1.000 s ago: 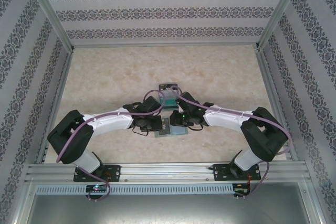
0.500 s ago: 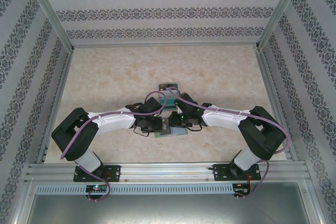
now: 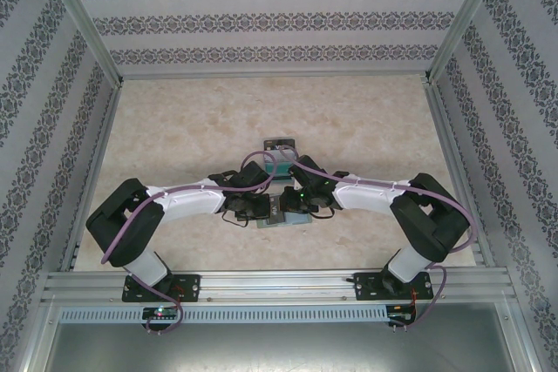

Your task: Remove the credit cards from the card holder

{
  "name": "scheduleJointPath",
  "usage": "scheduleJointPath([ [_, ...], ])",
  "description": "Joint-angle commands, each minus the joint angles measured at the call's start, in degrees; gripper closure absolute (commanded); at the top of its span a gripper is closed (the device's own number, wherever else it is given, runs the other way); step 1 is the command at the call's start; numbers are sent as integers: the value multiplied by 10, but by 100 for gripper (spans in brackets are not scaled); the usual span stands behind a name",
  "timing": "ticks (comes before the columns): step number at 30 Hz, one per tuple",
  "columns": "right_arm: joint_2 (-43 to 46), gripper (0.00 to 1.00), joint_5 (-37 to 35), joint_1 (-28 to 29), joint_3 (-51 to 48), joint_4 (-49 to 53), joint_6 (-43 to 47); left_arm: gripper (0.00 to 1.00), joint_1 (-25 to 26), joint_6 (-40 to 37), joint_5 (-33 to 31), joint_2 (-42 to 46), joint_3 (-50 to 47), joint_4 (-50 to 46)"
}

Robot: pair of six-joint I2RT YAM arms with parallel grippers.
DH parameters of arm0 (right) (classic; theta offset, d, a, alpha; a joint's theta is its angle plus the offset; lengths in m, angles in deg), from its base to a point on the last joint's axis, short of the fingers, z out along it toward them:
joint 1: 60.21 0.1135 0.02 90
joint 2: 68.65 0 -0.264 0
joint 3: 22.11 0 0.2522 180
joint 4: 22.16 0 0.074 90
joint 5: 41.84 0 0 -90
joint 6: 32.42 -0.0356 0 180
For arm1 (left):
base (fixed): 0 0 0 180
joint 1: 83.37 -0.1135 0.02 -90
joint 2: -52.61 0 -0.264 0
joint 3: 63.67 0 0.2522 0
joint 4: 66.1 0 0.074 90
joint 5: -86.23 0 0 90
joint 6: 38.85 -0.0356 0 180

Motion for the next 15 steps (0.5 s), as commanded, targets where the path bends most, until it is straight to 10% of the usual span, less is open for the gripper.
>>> scheduleJointPath([
  [1, -12, 83, 16, 5, 5, -16, -9, 90, -4, 5, 3, -10, -3, 12],
  [15, -6, 100, 30, -2, -10, -34, -16, 90, -4, 6, 5, -13, -1, 12],
])
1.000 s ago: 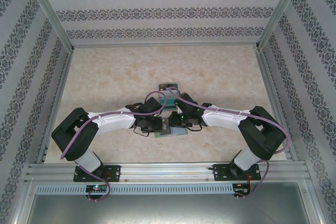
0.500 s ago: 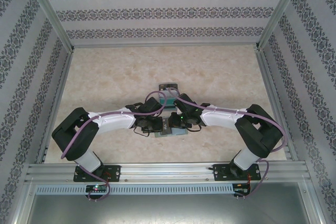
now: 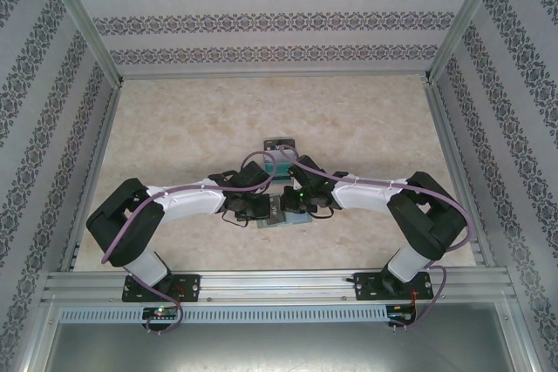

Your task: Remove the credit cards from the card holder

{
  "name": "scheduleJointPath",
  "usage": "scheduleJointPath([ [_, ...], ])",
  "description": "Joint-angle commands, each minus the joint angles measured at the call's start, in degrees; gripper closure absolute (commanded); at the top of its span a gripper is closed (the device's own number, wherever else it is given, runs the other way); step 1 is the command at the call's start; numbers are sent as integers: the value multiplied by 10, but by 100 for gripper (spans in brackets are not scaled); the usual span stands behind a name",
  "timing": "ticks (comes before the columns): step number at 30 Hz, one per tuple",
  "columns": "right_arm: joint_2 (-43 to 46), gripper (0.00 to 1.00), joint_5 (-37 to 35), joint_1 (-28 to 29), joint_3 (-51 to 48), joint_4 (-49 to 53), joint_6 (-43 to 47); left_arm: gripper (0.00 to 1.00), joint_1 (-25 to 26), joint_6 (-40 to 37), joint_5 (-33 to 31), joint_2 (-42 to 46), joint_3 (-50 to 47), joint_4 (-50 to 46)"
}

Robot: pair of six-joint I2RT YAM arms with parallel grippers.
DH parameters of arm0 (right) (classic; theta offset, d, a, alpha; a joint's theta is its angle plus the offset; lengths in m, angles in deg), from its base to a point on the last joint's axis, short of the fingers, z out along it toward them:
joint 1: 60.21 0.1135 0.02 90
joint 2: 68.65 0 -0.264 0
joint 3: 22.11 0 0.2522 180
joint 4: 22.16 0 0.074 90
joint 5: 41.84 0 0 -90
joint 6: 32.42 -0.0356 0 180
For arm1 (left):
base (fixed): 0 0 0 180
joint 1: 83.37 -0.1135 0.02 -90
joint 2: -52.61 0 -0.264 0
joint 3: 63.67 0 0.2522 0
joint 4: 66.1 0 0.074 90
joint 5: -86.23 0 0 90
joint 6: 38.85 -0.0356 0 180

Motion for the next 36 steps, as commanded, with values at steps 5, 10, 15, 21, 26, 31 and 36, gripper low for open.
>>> scheduleJointPath([
  [5, 21, 100, 7, -9, -18, -7, -1, 91, -4, 5, 0, -13, -2, 6],
  [10, 41, 100, 7, -29, -36, 0, 4, 92, -4, 4, -1, -12, -5, 4],
  [15, 42, 100, 15, -32, -37, -1, 8, 92, -4, 4, 0, -13, -3, 6],
  [21, 39, 88, 28, -28, -36, -30, 4, 97, -4, 3, 2, -16, -1, 5],
  [26, 35, 83, 37, -28, -37, -48, -1, 98, -4, 4, 3, -20, -1, 4],
  [31, 23, 80, 45, -27, -38, -52, -1, 98, -4, 4, 3, -20, -1, 5],
  [36, 15, 77, 46, -27, -43, -51, -2, 99, -4, 4, 3, -20, -1, 4],
])
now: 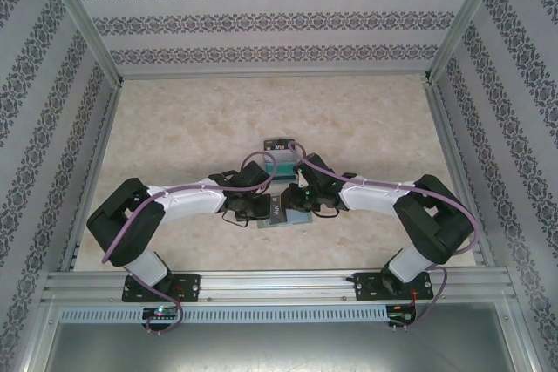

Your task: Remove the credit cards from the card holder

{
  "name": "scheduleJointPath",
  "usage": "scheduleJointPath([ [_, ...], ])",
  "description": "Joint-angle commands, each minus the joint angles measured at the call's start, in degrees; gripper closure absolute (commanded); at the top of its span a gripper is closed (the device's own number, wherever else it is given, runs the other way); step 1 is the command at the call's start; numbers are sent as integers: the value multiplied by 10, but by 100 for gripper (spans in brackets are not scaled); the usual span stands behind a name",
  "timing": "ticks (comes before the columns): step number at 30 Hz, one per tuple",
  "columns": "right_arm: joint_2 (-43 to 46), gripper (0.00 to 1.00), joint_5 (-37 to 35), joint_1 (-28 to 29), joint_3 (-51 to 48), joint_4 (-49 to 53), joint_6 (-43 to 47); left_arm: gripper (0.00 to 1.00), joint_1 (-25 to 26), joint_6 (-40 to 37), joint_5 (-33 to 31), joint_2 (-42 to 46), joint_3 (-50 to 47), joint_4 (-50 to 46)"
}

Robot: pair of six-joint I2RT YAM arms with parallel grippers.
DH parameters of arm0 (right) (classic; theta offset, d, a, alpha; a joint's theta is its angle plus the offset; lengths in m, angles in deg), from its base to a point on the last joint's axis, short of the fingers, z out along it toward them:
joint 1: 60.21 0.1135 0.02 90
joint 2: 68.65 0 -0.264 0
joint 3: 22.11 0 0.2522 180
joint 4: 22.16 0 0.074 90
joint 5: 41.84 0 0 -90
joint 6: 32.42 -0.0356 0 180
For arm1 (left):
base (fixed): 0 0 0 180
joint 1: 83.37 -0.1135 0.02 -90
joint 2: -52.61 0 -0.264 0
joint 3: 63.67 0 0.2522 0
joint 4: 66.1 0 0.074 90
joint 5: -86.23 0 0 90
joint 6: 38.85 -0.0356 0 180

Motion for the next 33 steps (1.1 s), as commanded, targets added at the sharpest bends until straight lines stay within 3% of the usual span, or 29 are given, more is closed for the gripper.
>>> scheduleJointPath([
  [1, -11, 78, 10, 3, -10, -7, -1, 99, -4, 3, 3, -18, -1, 3],
  [17, -32, 81, 39, 6, -12, -38, -8, 99, -4, 1, 5, -20, 2, 6],
  [25, -22, 100, 34, 2, -21, -36, -8, 100, -4, 2, 5, -20, 0, 5],
  [33, 5, 100, 35, -25, -39, -21, 8, 100, -3, 0, 3, -18, -2, 2],
])
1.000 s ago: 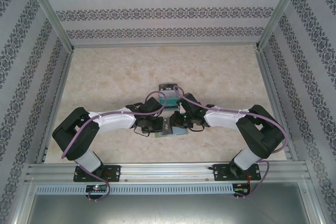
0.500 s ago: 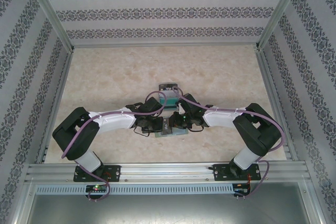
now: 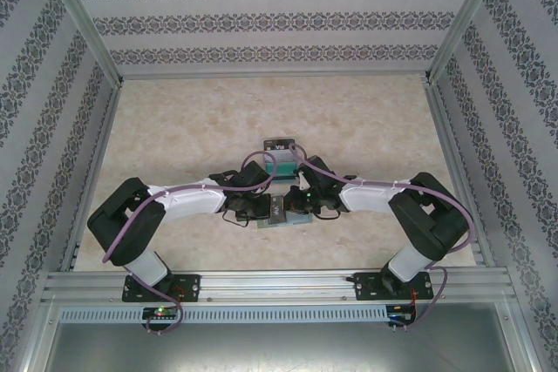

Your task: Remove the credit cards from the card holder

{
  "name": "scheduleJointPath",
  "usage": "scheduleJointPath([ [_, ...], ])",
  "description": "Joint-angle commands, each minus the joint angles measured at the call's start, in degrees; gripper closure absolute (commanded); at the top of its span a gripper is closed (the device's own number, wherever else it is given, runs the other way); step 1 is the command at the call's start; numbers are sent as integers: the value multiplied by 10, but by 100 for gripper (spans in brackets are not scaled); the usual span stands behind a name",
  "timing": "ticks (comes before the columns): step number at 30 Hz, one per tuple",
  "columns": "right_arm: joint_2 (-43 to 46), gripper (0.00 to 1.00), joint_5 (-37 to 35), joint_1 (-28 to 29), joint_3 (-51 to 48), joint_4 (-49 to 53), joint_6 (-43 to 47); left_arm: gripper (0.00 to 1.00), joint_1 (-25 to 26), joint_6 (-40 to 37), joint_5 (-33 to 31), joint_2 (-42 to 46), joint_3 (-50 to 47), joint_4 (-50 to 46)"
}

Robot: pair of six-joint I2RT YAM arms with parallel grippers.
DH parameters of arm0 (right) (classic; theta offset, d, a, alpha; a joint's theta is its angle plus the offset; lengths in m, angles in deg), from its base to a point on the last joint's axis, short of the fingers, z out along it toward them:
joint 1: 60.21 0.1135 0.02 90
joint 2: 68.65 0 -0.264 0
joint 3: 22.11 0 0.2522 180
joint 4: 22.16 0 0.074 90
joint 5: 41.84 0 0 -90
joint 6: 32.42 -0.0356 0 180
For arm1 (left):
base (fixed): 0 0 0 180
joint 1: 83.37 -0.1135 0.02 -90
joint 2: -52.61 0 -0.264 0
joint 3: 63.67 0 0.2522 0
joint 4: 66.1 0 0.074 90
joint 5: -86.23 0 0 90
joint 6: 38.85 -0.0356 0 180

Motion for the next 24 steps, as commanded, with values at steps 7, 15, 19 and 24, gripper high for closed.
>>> scheduleJointPath([
  [7, 38, 100, 11, -32, -28, 26, 25, 100, -3, 0, 0, -15, -3, 0],
  [15, 27, 94, 45, -29, -31, -15, 19, 100, -3, 0, 3, -18, -2, 3],
  [19, 7, 86, 54, -27, -36, -42, 8, 100, -3, 0, 4, -18, -2, 3],
  [24, -7, 82, 60, -26, -37, -59, 0, 100, -3, -1, 6, -18, -2, 4],
])
